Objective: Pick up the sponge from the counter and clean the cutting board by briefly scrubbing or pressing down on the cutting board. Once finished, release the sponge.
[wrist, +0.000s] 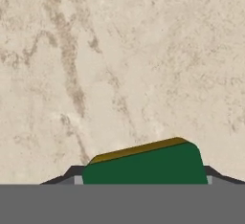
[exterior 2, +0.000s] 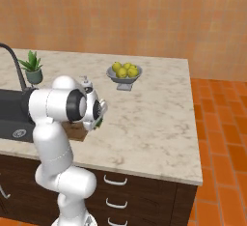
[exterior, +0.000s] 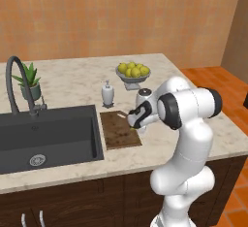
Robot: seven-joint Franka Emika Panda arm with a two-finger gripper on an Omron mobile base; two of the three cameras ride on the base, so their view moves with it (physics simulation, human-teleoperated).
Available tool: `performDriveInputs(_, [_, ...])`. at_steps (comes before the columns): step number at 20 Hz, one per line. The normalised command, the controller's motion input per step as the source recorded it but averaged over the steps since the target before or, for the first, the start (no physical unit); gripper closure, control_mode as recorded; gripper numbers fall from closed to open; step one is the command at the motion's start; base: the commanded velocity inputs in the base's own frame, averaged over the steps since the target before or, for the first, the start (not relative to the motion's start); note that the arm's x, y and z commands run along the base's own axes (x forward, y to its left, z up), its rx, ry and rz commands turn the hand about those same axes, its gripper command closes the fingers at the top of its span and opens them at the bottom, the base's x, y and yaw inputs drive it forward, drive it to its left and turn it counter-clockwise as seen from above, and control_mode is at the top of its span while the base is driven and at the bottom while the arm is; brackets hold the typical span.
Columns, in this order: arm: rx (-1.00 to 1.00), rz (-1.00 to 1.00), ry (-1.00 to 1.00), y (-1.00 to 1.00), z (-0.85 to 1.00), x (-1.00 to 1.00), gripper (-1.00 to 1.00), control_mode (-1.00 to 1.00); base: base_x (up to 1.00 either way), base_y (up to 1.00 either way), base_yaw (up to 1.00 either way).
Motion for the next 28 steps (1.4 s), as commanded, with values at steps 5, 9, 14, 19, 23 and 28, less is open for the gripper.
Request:
performDriveInputs(5, [0.0, -0.14, -0.31, 0.29, -0.43, 0.39, 1.0, -1.0, 0.0, 0.0, 0.0])
performDriveInputs(9, [0.0, -0.15, -0.28, 0.34, -0.45, 0.42, 1.0, -1.0, 0.0, 0.0, 0.0])
performDriveInputs(14, [0.0, -0.17, -0.24, 0.5, -0.4, 0.35, 1.0, -1.0, 0.0, 0.0, 0.0])
performDriveInputs(19, [0.0, -0.13, -0.05, 0.27, 0.41, -0.16, 1.0, -1.0, 0.0, 0.0, 0.0])
performDriveInputs(23, [-0.03, -0.03, 0.0, 0.76, 0.33, -0.11, 1.0, -1.0, 0.0, 0.0, 0.0])
performDriveInputs(28, [-0.18, 0.0, 0.08, 0.46, 0.0, -0.01, 1.0, -1.0, 0.0, 0.0, 0.0])
